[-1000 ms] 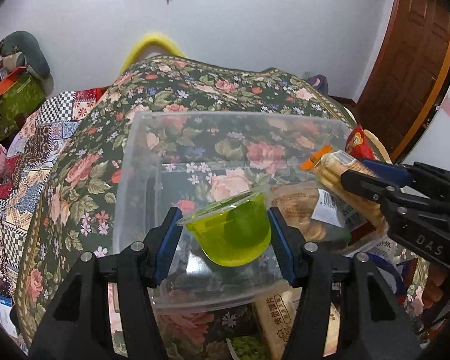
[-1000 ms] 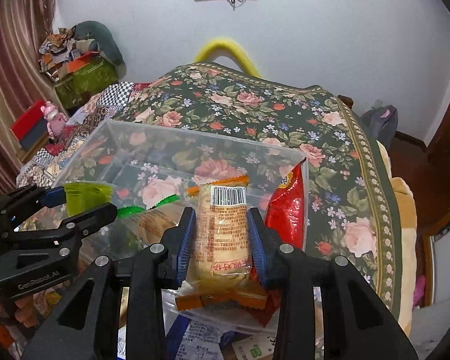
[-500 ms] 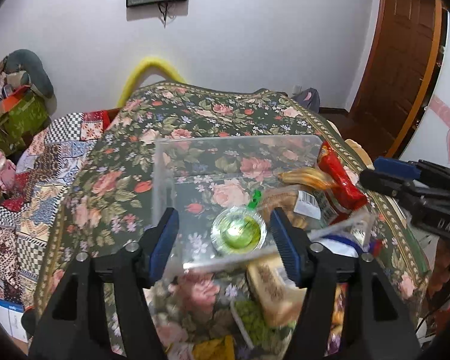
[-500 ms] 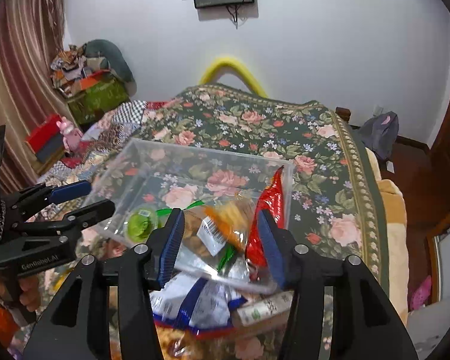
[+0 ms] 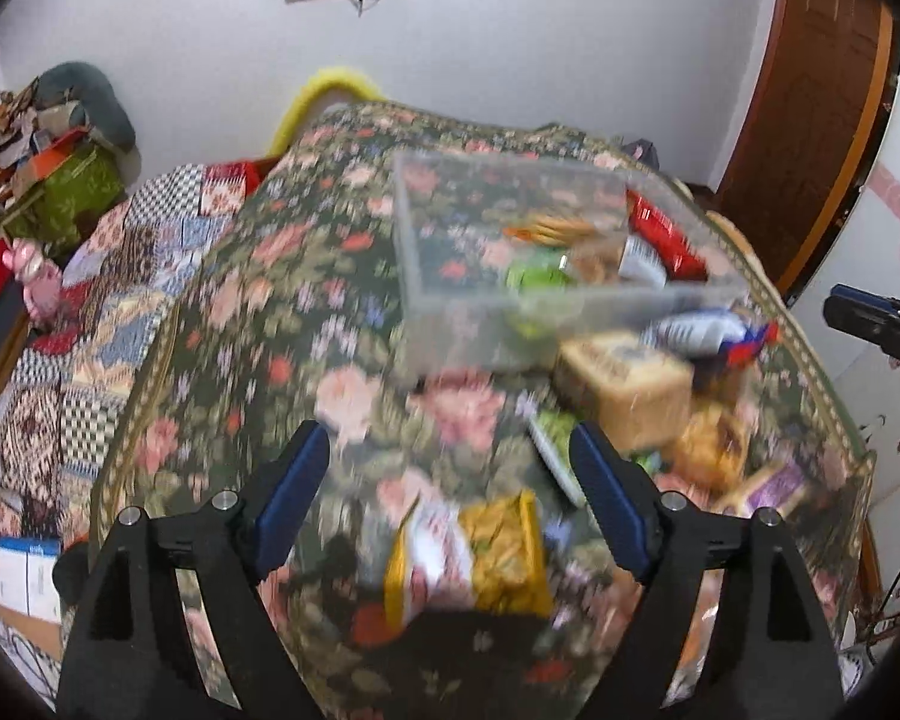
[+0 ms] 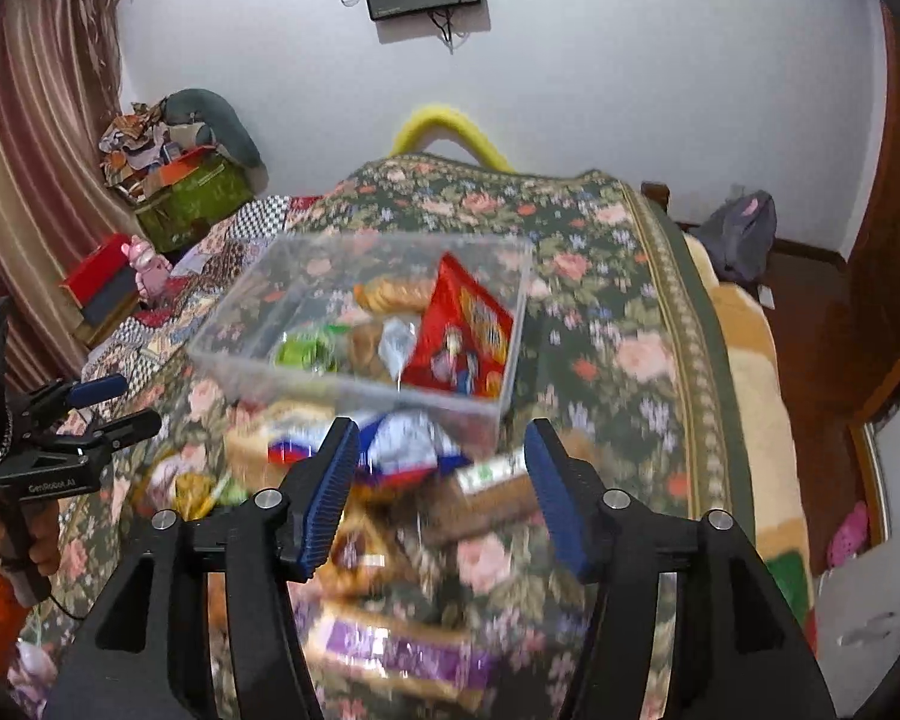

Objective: Organize snacks
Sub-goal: 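Grasp the white-yellow chip bag with the left tool while the right tool grasps the jam bread, then carry the chip bag and jam bread over the clear box and release both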

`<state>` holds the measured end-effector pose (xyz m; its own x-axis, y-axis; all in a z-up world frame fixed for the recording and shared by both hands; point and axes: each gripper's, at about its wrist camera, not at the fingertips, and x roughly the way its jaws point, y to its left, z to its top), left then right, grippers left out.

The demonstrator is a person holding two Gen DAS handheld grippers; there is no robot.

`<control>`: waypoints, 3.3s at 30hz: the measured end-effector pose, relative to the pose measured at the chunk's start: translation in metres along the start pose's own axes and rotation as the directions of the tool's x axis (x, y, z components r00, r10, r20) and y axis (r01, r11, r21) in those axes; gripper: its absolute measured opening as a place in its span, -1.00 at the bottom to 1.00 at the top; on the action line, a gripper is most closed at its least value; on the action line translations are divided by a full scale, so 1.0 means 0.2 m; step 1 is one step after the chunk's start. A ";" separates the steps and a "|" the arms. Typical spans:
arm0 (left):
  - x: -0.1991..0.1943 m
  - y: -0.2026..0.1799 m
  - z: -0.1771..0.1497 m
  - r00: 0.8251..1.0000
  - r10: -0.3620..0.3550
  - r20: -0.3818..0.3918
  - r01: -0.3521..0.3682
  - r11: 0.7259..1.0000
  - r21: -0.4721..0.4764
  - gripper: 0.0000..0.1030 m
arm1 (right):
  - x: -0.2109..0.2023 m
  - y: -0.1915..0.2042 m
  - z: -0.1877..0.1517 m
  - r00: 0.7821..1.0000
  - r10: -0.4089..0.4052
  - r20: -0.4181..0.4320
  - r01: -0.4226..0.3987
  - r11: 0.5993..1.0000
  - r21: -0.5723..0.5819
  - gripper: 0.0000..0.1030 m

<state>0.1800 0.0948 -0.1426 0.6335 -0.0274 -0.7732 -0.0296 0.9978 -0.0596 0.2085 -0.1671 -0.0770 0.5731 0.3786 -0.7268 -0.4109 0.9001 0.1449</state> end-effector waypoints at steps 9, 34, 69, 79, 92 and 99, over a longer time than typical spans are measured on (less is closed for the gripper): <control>0.10 0.07 -0.20 0.997 -0.010 -0.082 0.006 0.999 -0.044 0.61 | 0.09 0.04 -0.17 0.996 0.035 -0.077 -0.033 0.999 0.020 0.16; 0.22 0.00 -0.27 0.993 -0.095 -0.065 0.095 0.996 -0.003 0.13 | 0.40 0.26 -0.27 0.976 0.066 -0.207 -0.082 0.994 -0.069 -0.11; -0.17 -0.14 0.18 0.974 -0.114 0.197 0.115 0.993 0.005 0.00 | -0.02 0.28 0.07 0.993 0.081 0.083 -0.074 0.994 -0.085 -0.19; -0.01 -0.11 0.39 0.976 -0.089 0.196 0.091 0.996 -0.003 0.00 | 0.15 0.32 0.27 0.992 0.085 0.092 -0.078 0.994 -0.082 -0.19; 0.32 -0.06 0.59 0.989 -0.081 0.126 0.083 0.996 -0.012 0.01 | 0.48 0.33 0.43 0.999 0.022 0.035 -0.019 0.996 -0.085 -0.19; 0.44 -0.08 0.66 0.993 -0.062 0.102 0.061 0.998 0.012 0.01 | 0.58 0.29 0.50 1.000 0.001 0.008 -0.001 0.997 -0.077 -0.19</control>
<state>0.3378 0.0835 -0.1272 0.7097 -0.0830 -0.6996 0.0185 0.9949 -0.0993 0.3219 -0.0491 -0.0871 0.5782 0.3815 -0.7212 -0.4645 0.8806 0.0935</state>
